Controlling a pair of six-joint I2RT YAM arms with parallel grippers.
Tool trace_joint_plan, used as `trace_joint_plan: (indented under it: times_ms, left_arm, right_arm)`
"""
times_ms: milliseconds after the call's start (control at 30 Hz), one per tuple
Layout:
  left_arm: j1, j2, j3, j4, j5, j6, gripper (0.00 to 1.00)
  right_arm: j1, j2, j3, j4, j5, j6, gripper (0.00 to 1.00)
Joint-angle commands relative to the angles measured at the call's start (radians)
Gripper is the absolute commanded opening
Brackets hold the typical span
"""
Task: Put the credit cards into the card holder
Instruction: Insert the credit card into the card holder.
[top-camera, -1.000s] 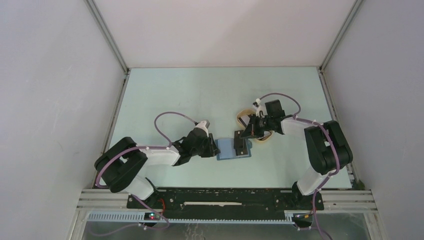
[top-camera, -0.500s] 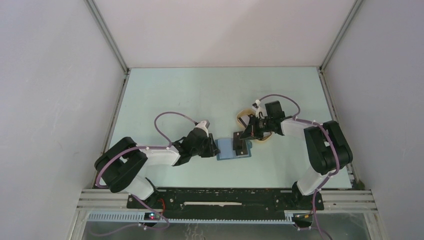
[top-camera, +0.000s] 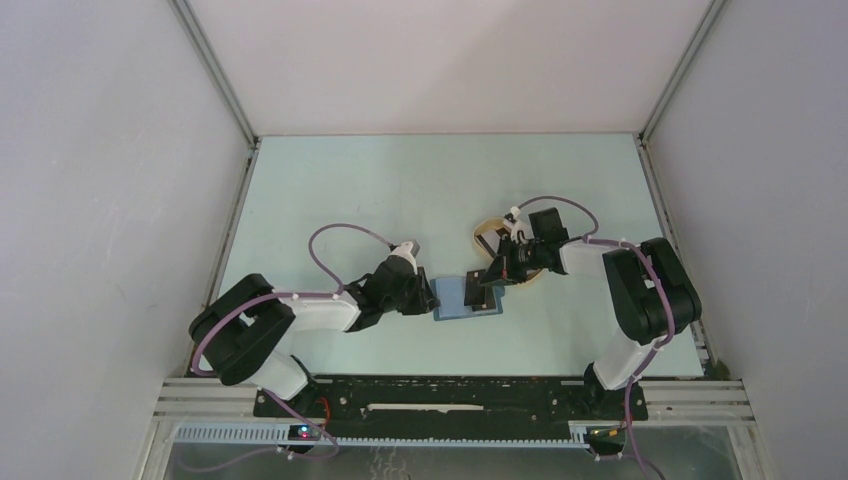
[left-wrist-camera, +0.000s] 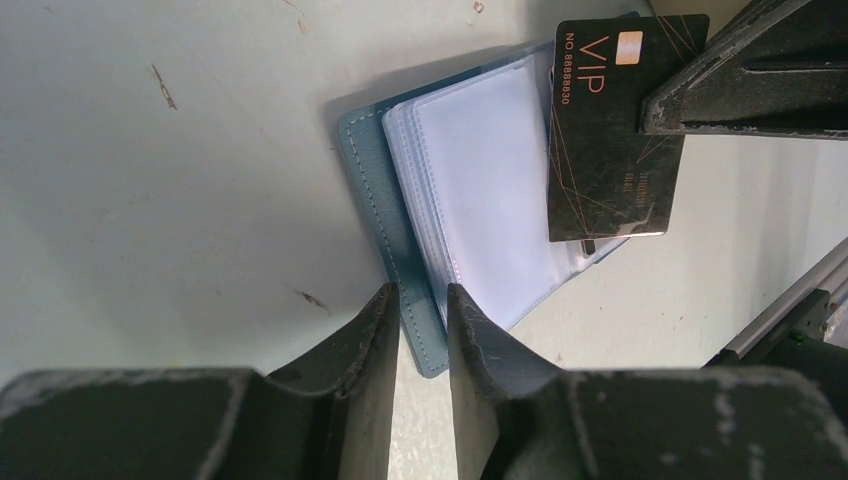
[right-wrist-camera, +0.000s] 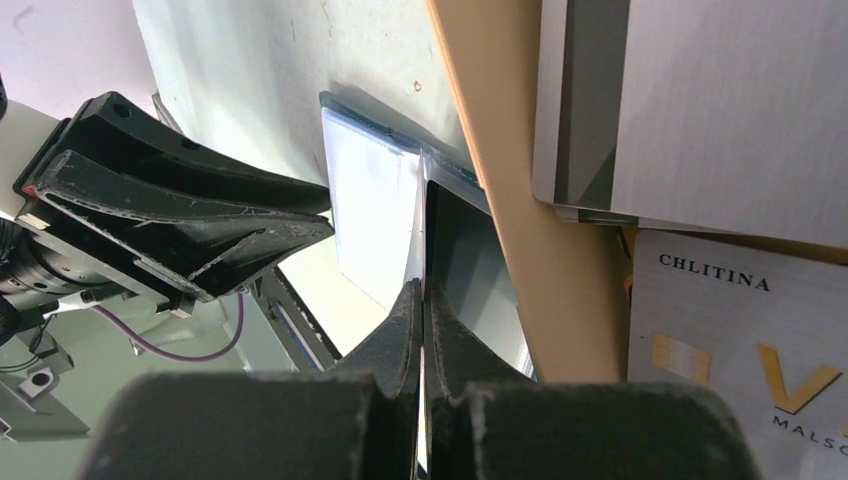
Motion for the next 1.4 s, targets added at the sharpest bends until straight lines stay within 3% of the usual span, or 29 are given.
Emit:
trace_joint_plan:
  times_ms: [0, 733, 1367]
  left_arm:
    - [-0.015, 0.014, 0.016, -0.044, -0.004, -0.006, 0.29]
    - [-0.018, 0.018, 0.014, -0.037, 0.001, 0.000, 0.28]
    - [-0.018, 0.018, 0.015, -0.036, 0.001, 0.003, 0.27]
  right_arm:
    - [-0.001, 0.008, -0.012, 0.023, 0.034, 0.001, 0.00]
    - [0.018, 0.076, -0.012, 0.093, -0.028, -0.036, 0.00]
    - [0.040, 0.056, -0.023, -0.021, 0.032, -0.034, 0.00]
